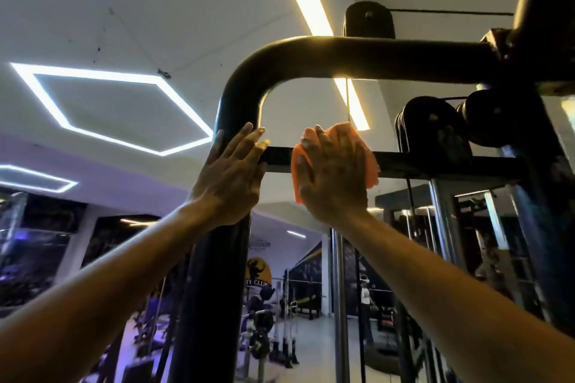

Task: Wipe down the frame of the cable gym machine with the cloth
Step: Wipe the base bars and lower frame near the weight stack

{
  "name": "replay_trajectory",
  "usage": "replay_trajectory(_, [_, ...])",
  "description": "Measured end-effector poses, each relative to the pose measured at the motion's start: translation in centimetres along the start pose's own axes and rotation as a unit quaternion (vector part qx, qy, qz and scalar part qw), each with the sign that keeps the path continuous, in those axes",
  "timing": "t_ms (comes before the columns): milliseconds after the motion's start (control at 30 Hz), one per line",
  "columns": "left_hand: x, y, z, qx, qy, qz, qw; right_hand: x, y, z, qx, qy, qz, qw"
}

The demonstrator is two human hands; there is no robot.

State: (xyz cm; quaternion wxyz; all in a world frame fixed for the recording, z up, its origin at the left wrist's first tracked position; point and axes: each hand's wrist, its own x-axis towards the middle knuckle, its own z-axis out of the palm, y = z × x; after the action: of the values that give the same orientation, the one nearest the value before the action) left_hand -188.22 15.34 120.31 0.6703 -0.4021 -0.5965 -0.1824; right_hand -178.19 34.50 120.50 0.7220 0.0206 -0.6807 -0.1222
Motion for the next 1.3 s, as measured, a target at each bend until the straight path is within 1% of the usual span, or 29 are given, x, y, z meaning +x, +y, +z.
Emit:
replay_trajectory(67, [-0.1,0.0,0.4,-0.011,0.037,-0.010,0.999,-0.4,-0.9,1.2,-0.014,0.017,-0.037,0.999])
replay_trajectory(133, [-0.4,0.0,0.6,-0.020,0.058,-0.029,0.998,-0.3,0.3,0.7,-0.057,0.011,-0.100,0.993])
replay_trajectory(167, [-0.5,0.0,0.6,-0.033,0.062,-0.042,0.997,0.0,1.3,0.0,-0.081,0.006,-0.109,0.991])
replay_trajectory(200, [-0.7,0.1,0.6,-0.051,0.064,-0.054,0.995,0.3,2.1,-0.6,-0.103,0.004,-0.096,0.990])
replay_trajectory(233, [-0.8,0.2,0.6,-0.070,0.069,-0.065,0.993,0.5,2.5,-1.0,-0.116,0.006,-0.063,0.991])
replay_trajectory(300, [-0.8,0.4,0.8,-0.091,0.076,-0.083,0.989,0.4,1.1,-0.7,-0.099,0.033,0.012,0.994])
replay_trajectory(333, [-0.8,0.4,0.9,-0.096,0.079,-0.086,0.989,0.4,-0.5,0.0,-0.083,0.045,0.025,0.995])
replay_trajectory(367, [-0.7,0.4,0.9,-0.101,0.081,-0.085,0.988,0.4,-2.2,0.8,-0.076,0.045,0.011,0.996])
replay_trajectory(433, [-0.7,0.1,0.9,-0.108,0.083,-0.082,0.987,0.2,-4.6,2.1,-0.089,0.013,-0.055,0.994])
replay_trajectory(467, [-0.7,0.1,0.9,-0.111,0.084,-0.083,0.987,0.3,-4.6,2.1,-0.095,0.000,-0.081,0.992])
replay_trajectory(533, [-0.7,-0.1,1.0,-0.120,0.085,-0.082,0.986,0.5,-3.0,1.3,-0.106,0.011,-0.111,0.988])
replay_trajectory(600, [-0.8,-0.3,1.3,-0.125,0.083,-0.084,0.985,0.0,-0.3,0.2,-0.127,0.024,-0.095,0.987])
replay_trajectory(667, [-0.7,-0.4,1.5,-0.129,0.081,-0.083,0.985,-0.5,1.8,-0.7,-0.146,0.034,-0.046,0.988])
replay_trajectory(733, [-0.7,-0.6,1.6,-0.133,0.081,-0.079,0.985,-0.5,0.9,-0.3,-0.145,0.054,0.004,0.988])
replay_trajectory(800, [-0.8,-0.6,1.5,-0.131,0.078,-0.078,0.985,-0.1,-2.2,1.2,-0.126,0.057,0.020,0.990])
replay_trajectory(900, [-1.0,-0.5,1.1,-0.121,0.081,-0.069,0.987,0.3,-5.7,2.7,-0.106,0.004,-0.039,0.994])
replay_trajectory(933, [-1.0,-0.5,1.0,-0.123,0.078,-0.069,0.987,0.4,-5.5,2.6,-0.107,-0.006,-0.062,0.992])
replay_trajectory(1033, [-0.9,-0.8,1.4,-0.133,0.074,-0.075,0.986,0.3,-1.9,1.7,-0.106,0.006,-0.125,0.986])
replay_trajectory(1067, [-0.8,-0.8,1.5,-0.133,0.074,-0.075,0.986,-0.1,-0.5,0.9,-0.107,0.013,-0.116,0.987])
replay_trajectory(1100, [-0.8,-0.8,1.3,-0.131,0.073,-0.072,0.986,-0.4,1.1,0.1,-0.102,0.023,-0.088,0.991])
replay_trajectory(1200, [-1.0,-0.3,0.9,-0.127,0.062,-0.051,0.989,-0.8,3.4,-1.9,-0.069,0.062,0.042,0.995])
replay_trajectory(1233, [-1.1,-0.2,0.8,-0.114,0.056,-0.045,0.991,-0.7,3.1,-1.7,-0.069,0.068,0.057,0.994])
replay_trajectory(1300, [-1.0,-0.4,1.0,-0.070,0.045,-0.018,0.996,-0.6,1.4,-0.6,-0.079,0.045,0.021,0.996])
